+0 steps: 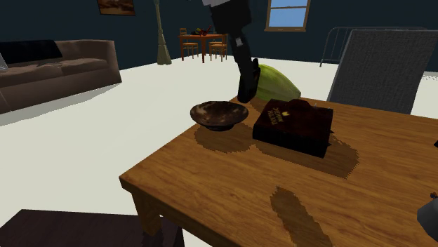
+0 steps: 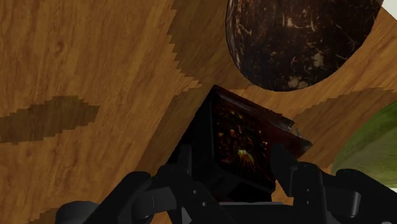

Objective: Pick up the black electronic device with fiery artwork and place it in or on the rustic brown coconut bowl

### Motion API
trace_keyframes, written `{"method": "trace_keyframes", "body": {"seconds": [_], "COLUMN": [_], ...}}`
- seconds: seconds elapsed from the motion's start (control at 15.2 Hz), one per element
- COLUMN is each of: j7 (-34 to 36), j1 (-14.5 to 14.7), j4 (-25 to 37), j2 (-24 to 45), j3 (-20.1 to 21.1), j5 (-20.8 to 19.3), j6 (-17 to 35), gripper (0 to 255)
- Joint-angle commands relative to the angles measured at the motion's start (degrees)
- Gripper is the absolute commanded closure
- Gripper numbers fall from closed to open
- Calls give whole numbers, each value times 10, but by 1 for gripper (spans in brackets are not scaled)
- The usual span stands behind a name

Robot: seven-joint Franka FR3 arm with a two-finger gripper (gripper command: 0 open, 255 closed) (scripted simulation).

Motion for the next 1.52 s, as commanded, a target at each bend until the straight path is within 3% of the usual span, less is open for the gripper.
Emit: {"method": "trace_keyframes", "body": {"seconds": [0.0, 0.59, 1.45], "j7": [32, 190, 220], "j1": [5, 14, 8], "j4": [9, 82, 4], "j2": [4, 55, 82], "j3": [23, 139, 159], "j5": [-7, -63, -89], "j6": [-4, -30, 68], "gripper": [255, 255, 255]}}
